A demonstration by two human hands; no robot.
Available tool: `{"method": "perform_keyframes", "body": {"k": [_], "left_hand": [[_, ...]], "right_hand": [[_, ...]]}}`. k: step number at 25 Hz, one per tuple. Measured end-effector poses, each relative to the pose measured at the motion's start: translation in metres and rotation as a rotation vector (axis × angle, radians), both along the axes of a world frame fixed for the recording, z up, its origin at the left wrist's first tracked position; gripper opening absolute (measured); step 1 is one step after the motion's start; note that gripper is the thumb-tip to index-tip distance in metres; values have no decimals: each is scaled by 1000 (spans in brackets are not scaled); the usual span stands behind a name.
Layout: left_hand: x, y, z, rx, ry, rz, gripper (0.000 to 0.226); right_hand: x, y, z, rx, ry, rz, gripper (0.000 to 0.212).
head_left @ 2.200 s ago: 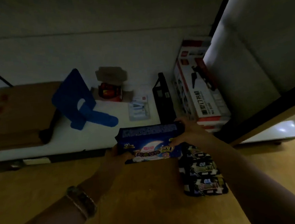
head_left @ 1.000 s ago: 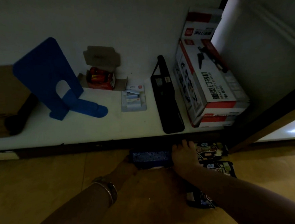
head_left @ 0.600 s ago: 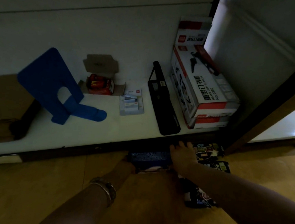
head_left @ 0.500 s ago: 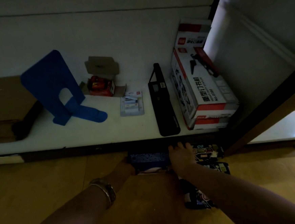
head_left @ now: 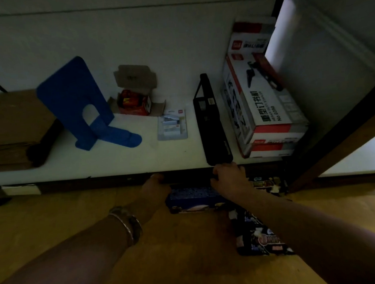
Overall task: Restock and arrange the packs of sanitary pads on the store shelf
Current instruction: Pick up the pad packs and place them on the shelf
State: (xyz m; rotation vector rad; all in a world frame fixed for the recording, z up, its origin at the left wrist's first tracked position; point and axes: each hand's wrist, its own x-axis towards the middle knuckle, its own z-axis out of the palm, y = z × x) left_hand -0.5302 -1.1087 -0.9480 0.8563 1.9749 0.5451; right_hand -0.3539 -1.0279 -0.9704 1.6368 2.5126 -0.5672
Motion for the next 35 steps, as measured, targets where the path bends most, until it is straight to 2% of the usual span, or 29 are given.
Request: {"method": "perform_keyframes", "body": {"k": [4,8,11,13,16,22,26,31,35], "left_hand": [[-7,2,17,-24,-12,49,31],[-2,-10,90,40,-29,176,36],[4,-18,151,26,-79,194,38],[11,-25,184,73,-94,211,36],[26,-35,275,116,-105,189,29],[53,-60,466,233,-286,251,22],[71,-71,573,280,-265,259,21],[88,-85,684,453,-291,198,22],[101,-90,742,605,-325,214,24]], "right_hand": [[-5,-4,29,-128,392,-86,19],[-11,-30,111,-317,699,-290,18],[-8,-47,182,-357,939,-457,12],[-2,-57,222,-354,1044,-483,19],[10,-68,321,-329,1139,-555,21],[27,-94,516,-214,1170,-502,21],[40,-109,620,-165,1240,-499,23],[58,-115,727,-70,1320,-390,19],[67,-112,785,-12,1385,-274,13]]}}
